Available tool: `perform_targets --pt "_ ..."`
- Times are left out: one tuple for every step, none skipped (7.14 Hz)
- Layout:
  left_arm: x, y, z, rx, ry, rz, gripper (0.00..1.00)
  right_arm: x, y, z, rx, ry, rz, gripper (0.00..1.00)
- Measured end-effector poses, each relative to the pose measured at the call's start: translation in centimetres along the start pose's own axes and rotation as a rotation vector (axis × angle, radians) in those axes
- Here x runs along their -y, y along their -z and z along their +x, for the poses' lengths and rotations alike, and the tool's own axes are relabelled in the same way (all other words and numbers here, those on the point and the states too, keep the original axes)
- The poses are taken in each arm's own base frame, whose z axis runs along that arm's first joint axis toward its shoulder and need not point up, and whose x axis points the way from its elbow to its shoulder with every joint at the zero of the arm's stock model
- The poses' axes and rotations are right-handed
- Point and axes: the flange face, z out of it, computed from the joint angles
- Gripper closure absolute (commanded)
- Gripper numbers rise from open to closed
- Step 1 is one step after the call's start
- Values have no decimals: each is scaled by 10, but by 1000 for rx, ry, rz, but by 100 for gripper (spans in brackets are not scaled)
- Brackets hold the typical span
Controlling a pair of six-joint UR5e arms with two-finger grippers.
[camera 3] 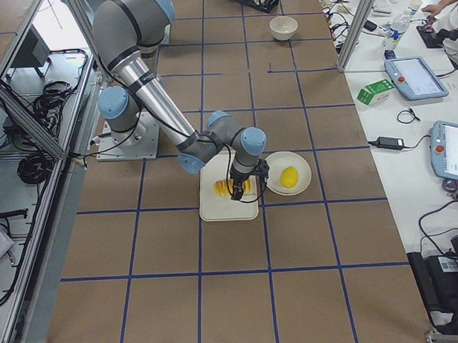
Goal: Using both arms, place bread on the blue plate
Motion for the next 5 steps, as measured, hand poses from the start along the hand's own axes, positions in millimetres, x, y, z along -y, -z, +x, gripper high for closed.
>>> perform_targets --pt "-3 9 2 1 -2 13 0 0 -2 -1 2 -1 -2 45" --pt "-6 21 3 3 -4 29 0 0 -2 -1 5 -2 -1 82" --pt "-10 28 0 4 -7 35 0 -1 -2 -2 8 -2 -1 100" --pt "-12 25 -6 3 -5 25 0 -2 0 -2 9 -1 -3 100" --pt "-11 16 -15 0 9 7 0 -3 4 -3 7 -1 -2 100"
